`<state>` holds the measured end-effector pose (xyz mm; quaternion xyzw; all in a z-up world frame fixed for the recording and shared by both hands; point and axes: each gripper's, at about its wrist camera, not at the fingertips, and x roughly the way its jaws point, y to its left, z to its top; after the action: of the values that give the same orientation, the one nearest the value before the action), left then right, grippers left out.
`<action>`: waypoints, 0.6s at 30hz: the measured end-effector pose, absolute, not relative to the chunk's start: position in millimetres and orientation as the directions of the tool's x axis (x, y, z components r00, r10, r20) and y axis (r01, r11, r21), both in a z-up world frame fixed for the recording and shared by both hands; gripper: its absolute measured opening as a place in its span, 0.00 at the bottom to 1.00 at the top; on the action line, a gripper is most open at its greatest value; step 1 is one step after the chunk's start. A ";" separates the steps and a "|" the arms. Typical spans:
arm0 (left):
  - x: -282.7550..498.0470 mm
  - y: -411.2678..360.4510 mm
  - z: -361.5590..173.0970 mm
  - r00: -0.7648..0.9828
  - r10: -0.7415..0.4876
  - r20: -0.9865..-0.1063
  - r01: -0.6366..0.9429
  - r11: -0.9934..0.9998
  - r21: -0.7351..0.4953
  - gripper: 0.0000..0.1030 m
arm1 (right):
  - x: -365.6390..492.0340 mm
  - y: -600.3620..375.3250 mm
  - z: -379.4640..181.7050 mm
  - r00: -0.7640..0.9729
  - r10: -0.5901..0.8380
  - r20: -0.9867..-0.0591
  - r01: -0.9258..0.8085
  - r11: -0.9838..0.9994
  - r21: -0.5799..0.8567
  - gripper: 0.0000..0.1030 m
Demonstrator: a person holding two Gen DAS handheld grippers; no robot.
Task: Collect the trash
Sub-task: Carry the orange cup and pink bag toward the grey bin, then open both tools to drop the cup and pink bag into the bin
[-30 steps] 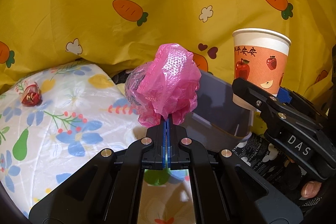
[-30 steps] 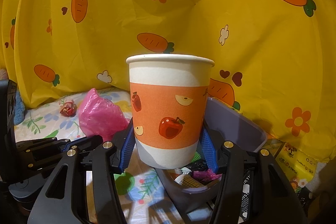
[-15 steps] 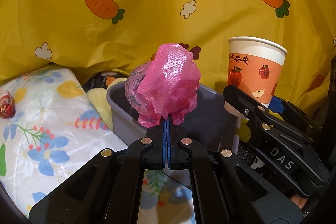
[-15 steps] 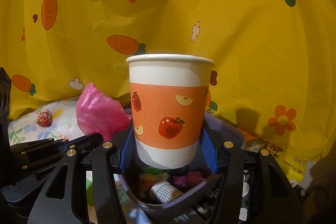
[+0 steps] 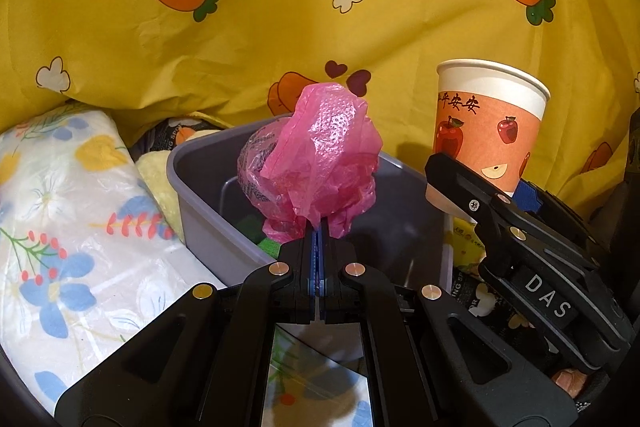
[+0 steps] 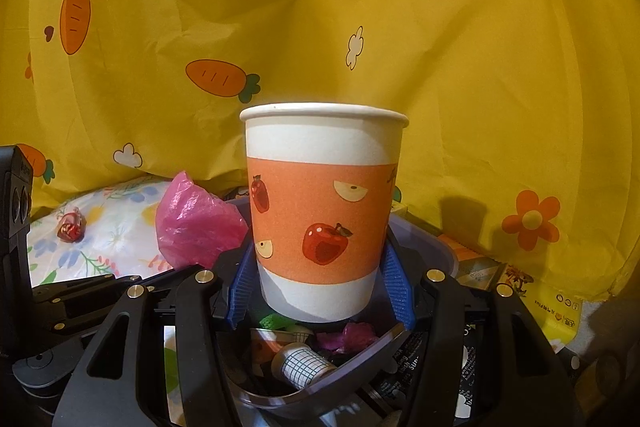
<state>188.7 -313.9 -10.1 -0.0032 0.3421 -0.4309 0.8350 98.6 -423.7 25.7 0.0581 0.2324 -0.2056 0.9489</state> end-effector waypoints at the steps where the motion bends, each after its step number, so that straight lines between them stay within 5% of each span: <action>1: 189.5 -314.1 -11.1 0.393 -0.724 -0.568 0.718 0.627 -0.303 0.00 | 99.3 -424.1 24.9 0.806 -0.363 -0.467 0.418 0.908 0.015 0.55; 18: 193.2 -314.9 -18.2 0.372 -0.725 -0.579 0.718 0.621 -0.316 0.00 | 107.3 -425.0 19.3 0.798 -0.355 -0.487 0.420 0.907 0.027 0.55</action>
<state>193.2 -314.9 -18.2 -0.0054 0.3523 -0.4356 0.8283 107.3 -425.0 19.3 0.0671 0.2428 -0.2047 0.9459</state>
